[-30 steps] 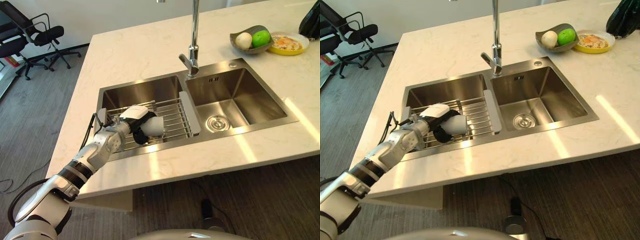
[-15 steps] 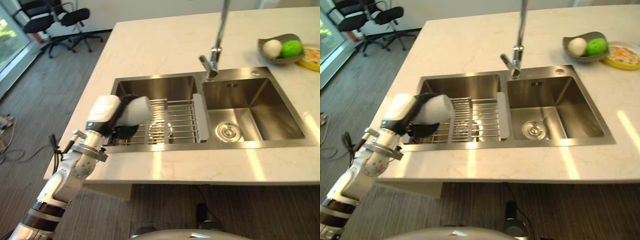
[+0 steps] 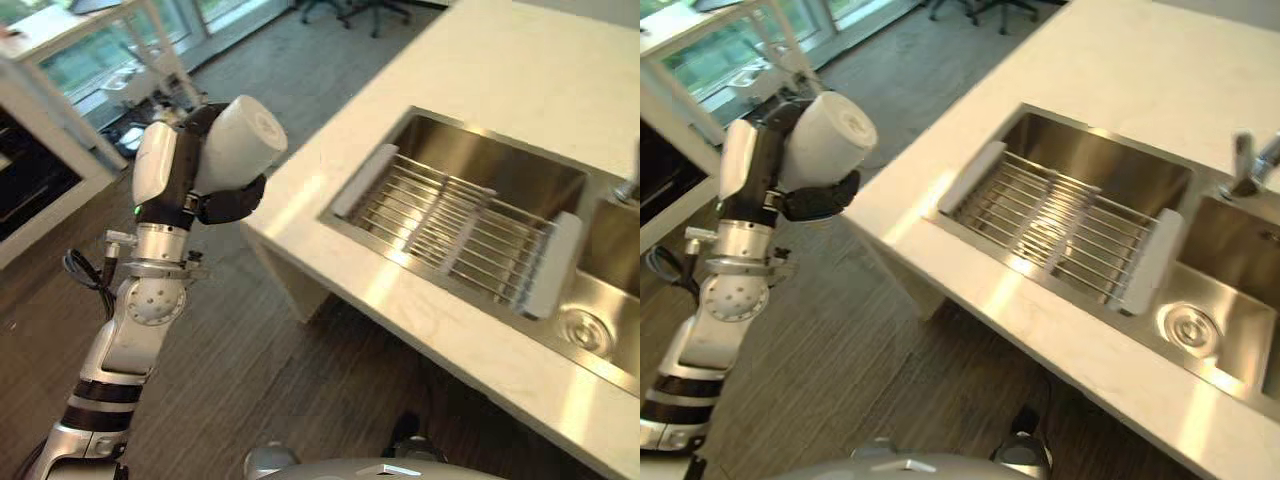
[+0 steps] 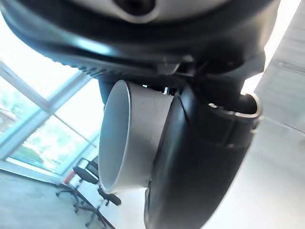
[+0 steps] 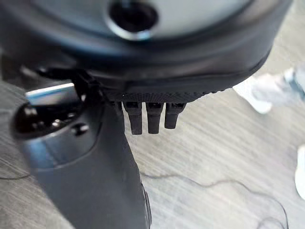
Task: Place the dishes in the dishwasher.
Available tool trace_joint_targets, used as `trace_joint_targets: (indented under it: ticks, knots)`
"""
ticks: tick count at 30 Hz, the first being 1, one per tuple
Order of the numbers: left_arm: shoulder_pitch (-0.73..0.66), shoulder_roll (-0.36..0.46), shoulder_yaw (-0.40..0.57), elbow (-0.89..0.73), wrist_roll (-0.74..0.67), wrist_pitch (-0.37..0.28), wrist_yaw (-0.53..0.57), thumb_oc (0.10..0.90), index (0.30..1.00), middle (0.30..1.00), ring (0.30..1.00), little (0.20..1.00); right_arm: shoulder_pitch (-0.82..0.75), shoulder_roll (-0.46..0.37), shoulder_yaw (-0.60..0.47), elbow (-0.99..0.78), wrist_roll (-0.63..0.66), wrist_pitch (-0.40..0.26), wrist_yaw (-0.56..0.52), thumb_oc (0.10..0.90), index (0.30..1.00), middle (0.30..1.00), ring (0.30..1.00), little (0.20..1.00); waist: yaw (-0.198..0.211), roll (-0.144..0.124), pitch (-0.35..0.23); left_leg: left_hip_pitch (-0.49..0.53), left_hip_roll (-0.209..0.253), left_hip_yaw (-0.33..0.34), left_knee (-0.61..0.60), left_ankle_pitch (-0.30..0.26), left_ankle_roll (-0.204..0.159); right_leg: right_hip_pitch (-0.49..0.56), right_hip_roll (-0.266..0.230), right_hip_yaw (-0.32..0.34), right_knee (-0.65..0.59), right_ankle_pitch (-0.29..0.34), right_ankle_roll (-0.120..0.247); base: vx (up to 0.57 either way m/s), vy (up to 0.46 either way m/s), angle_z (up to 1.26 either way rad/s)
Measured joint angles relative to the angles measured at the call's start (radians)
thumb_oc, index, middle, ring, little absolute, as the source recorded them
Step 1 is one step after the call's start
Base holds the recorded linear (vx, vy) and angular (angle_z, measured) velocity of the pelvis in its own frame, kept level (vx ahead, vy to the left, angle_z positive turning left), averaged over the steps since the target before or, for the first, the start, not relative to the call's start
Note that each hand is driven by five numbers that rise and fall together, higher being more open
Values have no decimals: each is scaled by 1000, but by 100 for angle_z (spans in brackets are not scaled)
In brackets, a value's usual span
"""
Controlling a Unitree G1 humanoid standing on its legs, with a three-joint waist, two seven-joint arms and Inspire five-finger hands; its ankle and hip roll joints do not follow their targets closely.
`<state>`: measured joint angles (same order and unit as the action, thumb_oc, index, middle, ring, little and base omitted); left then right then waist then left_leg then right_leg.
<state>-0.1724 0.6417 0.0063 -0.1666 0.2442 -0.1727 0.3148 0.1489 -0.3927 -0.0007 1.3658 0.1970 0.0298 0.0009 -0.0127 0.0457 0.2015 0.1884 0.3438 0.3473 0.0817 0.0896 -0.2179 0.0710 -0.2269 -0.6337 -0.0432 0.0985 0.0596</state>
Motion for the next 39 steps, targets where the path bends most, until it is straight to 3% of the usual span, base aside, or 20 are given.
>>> trace_joint_targets:
  ticks: [2,4,5,6,8,9,10,11,12,13,14,15,16,19,20,21,23,26,31,39]
  knots:
    - [2,-1,-1,-3,0,-2,-1,400,300,300,300,300,0,-49,-21,-6,0,-8,-6,800,900,900,900,900,10,25,-15,7,-22,24,-65,40,7,2,-38,-45,30,25,48,-64,432,111]
    - [-5,-18,-13,1,0,-12,-2,400,300,300,300,300,20,-66,-12,-42,0,-9,-8,800,900,900,900,900,-9,21,-29,-5,-76,37,-92,-7,1,12,-109,-99,96,17,69,2,443,135]
    - [5,-20,-12,-4,-1,-11,-2,400,300,300,300,300,19,-48,-8,-44,-1,-9,-1,800,900,900,900,900,-12,-2,-33,-10,-107,21,-99,-12,6,1,-146,-110,130,16,69,-25,661,80]
    - [75,27,35,-11,-6,-10,-2,400,300,300,300,300,-14,33,27,-44,-1,-11,10,800,900,900,900,900,59,-93,-54,-26,-155,-9,-30,-63,37,-5,-201,-83,142,26,52,-24,490,22]
    - [91,41,53,8,-8,-3,-8,400,300,300,300,300,-19,109,35,-66,0,-15,26,800,900,900,900,900,67,-154,-45,-158,-181,-55,183,-185,54,47,-267,-81,137,65,53,23,391,77]
    - [99,42,49,-3,-7,-3,-11,400,300,300,300,300,-20,102,38,-72,-9,-17,37,800,900,900,900,900,79,-141,-43,-165,-235,-103,17,-146,134,52,-318,-51,238,74,73,42,332,134]
    - [100,53,44,3,-7,0,-12,400,300,300,300,300,-14,105,62,-79,-3,-4,26,800,900,900,900,900,94,-159,-28,-163,-291,-131,34,-148,214,50,-379,31,329,99,68,66,319,169]
    - [84,49,20,12,-7,5,-14,400,300,300,300,300,5,106,65,-94,2,-5,28,800,900,900,900,900,61,-145,-22,-168,-313,-206,48,-156,228,41,-400,132,425,166,29,199,315,179]
    - [79,54,4,9,-7,2,-12,400,300,300,300,300,20,111,70,-108,1,-4,36,800,900,900,900,900,39,-127,-21,-161,-306,-252,21,-149,212,-19,-388,258,500,136,89,227,398,177]
    - [63,49,-1,13,-8,4,1,400,300,300,300,300,9,122,83,-118,3,4,36,800,900,900,900,900,67,-96,-6,-155,-289,-307,3,-141,230,-91,-258,443,468,-28,181,228,336,167]
    - [35,43,-14,30,-8,7,9,400,300,300,300,300,8,125,113,-132,8,-6,38,800,900,900,900,900,35,-80,-2,-167,-278,-374,-3,-134,234,-94,-151,546,453,-104,192,53,130,169]
    - [1,39,-43,47,-9,9,7,400,300,300,300,300,2,135,107,-161,19,-10,44,800,900,900,900,900,24,-84,1,-155,-304,-450,-38,-109,279,-115,-70,595,452,-166,192,136,127,264]
    - [-25,21,-91,59,-19,8,3,400,300,300,300,300,-3,135,147,-178,50,-12,43,800,900,900,900,900,-20,-89,3,-147,-308,-538,-70,-88,259,-143,56,673,403,-240,128,116,90,222]
    - [-12,-72,-164,114,-57,1,-14,400,300,300,300,300,-37,116,189,-255,80,-25,31,800,900,900,900,900,-27,-62,15,-115,-322,-684,-80,-100,283,-201,199,712,258,-217,56,49,-3,161]
    - [-1,-71,-191,113,-66,4,-28,400,300,300,300,300,-49,115,188,-268,81,-30,34,800,900,900,900,900,-20,-79,17,-105,-339,-690,-91,-96,284,-206,187,681,217,-145,56,8,-83,157]
    - [27,-76,-214,111,-71,1,-47,400,300,300,300,300,-59,112,175,-267,82,-35,33,800,900,900,900,900,-8,-88,24,-77,-347,-715,-112,-98,285,-198,174,655,230,-93,-32,63,-96,115]
    - [71,-118,-290,133,-99,13,-95,400,300,300,300,300,-137,92,197,-252,84,-44,9,800,900,900,900,900,38,-49,12,-107,-328,-727,-91,-101,230,-128,176,532,150,-94,-34,177,-51,148]
    - [119,-135,-327,123,-145,16,-140,400,300,300,300,300,-219,112,100,-115,83,-58,-53,800,900,900,900,900,58,-36,-4,-92,-320,-693,-130,-76,183,-22,185,411,30,-87,-50,118,-15,149]
    - [244,-105,-233,169,-194,27,-103,400,300,300,300,300,-231,134,104,-114,79,-52,-74,800,900,900,900,900,113,-31,-29,-41,-326,-642,-150,-76,182,89,188,389,-54,-98,-44,51,-61,45]
    - [242,-98,-217,206,-194,33,-86,400,300,300,300,300,-153,189,125,-100,78,-37,-72,800,900,900,900,900,65,-96,-90,-9,-346,-630,-141,-75,181,119,166,403,-55,-108,-29,1,-60,-12]
